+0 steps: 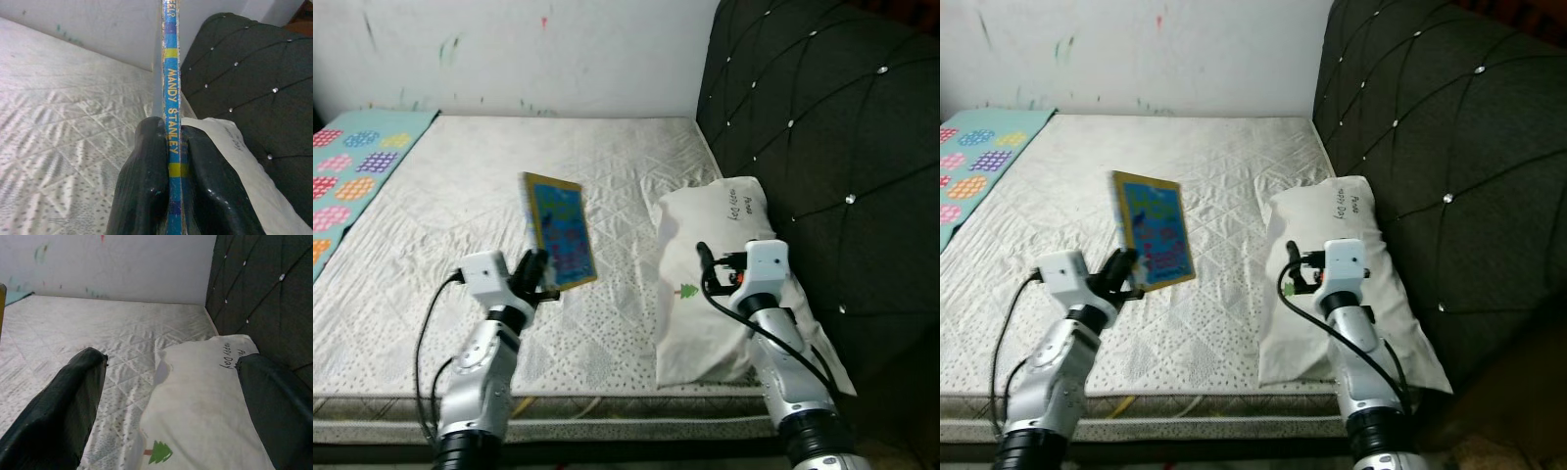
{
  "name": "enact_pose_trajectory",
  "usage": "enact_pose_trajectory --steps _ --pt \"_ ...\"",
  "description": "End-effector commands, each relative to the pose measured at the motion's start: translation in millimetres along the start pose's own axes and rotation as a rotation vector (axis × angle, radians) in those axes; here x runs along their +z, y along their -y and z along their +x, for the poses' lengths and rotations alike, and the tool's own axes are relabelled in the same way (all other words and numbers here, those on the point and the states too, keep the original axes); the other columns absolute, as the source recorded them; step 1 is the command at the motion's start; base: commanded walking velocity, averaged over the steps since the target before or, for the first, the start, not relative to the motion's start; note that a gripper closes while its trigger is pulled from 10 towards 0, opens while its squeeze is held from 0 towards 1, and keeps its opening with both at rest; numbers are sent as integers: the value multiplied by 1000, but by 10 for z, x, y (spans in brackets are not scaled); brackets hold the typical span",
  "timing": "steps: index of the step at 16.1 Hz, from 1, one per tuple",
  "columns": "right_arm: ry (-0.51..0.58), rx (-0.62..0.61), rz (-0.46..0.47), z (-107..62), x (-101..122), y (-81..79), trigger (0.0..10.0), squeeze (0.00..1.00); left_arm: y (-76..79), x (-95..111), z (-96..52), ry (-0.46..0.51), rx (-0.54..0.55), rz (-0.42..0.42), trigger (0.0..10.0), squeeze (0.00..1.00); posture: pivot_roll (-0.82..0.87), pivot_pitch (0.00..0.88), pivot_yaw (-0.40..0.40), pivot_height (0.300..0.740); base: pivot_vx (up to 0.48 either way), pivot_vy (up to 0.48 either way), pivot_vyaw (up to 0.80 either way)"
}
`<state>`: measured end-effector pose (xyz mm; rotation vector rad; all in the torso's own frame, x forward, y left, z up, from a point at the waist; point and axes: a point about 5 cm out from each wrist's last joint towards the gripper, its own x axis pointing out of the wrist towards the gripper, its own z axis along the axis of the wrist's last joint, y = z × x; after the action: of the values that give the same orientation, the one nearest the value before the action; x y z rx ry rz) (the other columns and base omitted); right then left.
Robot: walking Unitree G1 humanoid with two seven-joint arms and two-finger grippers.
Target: Clean up the room
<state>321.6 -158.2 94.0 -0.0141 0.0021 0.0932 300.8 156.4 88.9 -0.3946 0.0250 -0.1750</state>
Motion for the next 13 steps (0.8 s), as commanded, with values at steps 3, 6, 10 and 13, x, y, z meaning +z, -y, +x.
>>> enact_pose_trajectory --steps 3,6,10,13 --pt "13 -1 7 16 30 -22 10000 0 1 133 29 50 -16 16 10000 0 -97 0 -1 740 364 0 0" --pt "20 -3 6 17 43 -25 10000 0 -2 138 27 50 -17 18 10000 0 -96 0 0 740 355 0 0" --pt "20 -3 3 12 37 -29 10000 0 2 144 27 51 -25 19 10000 0 -96 0 2 740 379 0 0" --pt "20 -4 1 11 36 -29 10000 0 -6 145 26 53 -18 15 10000 0 -96 0 3 740 345 0 0"
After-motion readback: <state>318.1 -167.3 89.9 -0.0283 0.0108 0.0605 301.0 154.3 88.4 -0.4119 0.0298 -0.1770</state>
